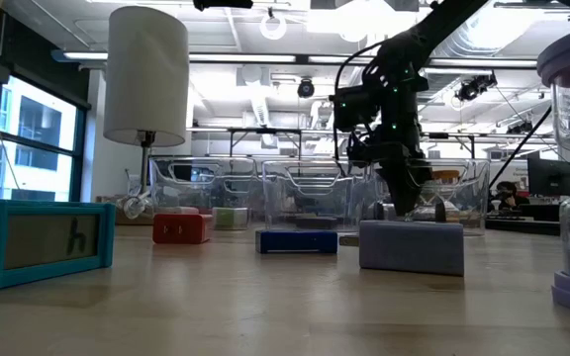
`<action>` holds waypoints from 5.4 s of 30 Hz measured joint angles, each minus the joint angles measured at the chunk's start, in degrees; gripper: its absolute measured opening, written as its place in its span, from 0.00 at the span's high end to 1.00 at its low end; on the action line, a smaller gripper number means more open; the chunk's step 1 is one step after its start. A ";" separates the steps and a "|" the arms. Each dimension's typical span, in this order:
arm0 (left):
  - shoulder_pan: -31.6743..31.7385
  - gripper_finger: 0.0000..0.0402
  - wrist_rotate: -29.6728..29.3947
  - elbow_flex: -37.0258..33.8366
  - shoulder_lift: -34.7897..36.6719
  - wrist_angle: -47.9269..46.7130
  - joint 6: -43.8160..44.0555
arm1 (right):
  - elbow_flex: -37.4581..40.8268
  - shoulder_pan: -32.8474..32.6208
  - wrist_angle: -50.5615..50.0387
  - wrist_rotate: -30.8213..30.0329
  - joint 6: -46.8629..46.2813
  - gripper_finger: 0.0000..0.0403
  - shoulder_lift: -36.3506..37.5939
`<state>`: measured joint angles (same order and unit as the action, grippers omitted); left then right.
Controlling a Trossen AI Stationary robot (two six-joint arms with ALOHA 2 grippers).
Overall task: Pick & Place Office items
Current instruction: Put the blue hourglass into the right transparent bin
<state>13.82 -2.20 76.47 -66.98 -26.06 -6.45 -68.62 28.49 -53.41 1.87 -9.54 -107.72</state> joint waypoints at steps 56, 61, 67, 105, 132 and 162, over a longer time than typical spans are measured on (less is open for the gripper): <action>0.01 0.29 0.00 0.00 0.00 -0.02 0.00 | 0.42 0.76 4.41 -4.49 0.63 0.51 4.15; 0.00 0.29 0.00 0.00 0.00 0.00 0.02 | 0.33 0.98 4.28 -5.84 1.79 0.51 4.42; -0.01 0.29 0.00 0.00 0.00 0.00 0.00 | 0.28 0.92 5.17 -5.42 4.97 0.51 4.43; -0.02 0.29 0.00 0.00 0.00 0.00 0.00 | -0.02 1.95 13.90 -2.82 24.41 0.52 1.66; -0.01 0.29 0.00 0.01 0.00 -0.02 0.01 | -0.20 3.13 11.87 0.65 22.64 0.68 -1.46; 0.01 0.29 0.00 0.00 0.00 -0.01 0.01 | 0.31 2.47 4.51 -4.33 16.61 0.69 3.85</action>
<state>13.82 -2.20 76.47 -66.98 -26.07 -6.44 -68.31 30.96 -48.90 -2.46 7.07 -103.88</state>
